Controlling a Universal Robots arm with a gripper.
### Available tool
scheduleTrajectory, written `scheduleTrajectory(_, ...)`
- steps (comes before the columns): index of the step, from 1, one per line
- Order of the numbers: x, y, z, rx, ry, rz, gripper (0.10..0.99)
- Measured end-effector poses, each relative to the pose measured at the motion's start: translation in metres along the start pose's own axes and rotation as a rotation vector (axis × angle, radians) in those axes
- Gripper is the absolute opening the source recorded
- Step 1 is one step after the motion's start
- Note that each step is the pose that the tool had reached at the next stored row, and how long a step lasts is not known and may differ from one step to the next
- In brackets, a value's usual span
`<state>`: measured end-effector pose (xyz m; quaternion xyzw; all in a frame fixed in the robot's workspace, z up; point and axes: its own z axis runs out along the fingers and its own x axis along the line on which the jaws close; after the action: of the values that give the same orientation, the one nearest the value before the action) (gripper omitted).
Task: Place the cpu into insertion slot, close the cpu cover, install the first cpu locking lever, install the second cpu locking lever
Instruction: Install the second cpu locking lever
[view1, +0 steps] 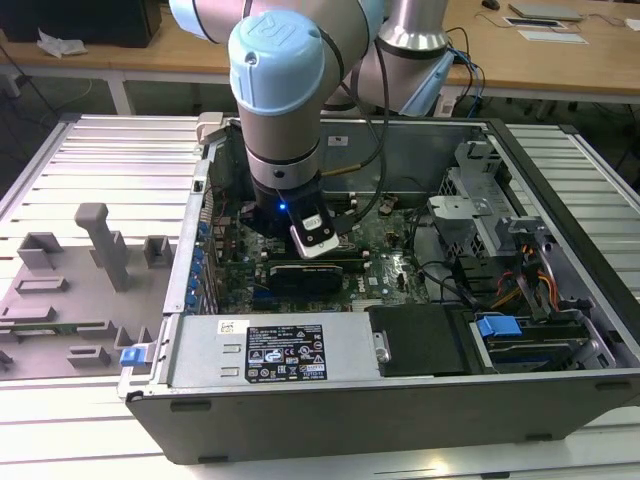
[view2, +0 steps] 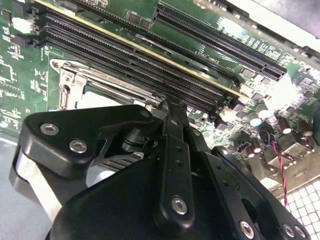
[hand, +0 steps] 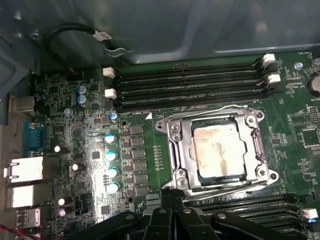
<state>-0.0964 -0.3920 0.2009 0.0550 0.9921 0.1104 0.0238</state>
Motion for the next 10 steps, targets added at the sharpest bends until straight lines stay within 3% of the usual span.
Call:
scheduleTrajectory(3,0.0012,-0.0007,0.0044,-0.001,-0.0001,0.000,0.106)
scheduleTrajectory(7,0.0014,-0.0007,0.0046,0.000,-0.0001,0.000,0.106)
scheduleTrajectory(10,0.0029,0.0028,0.0058,-0.002,-0.0006,0.000,0.106)
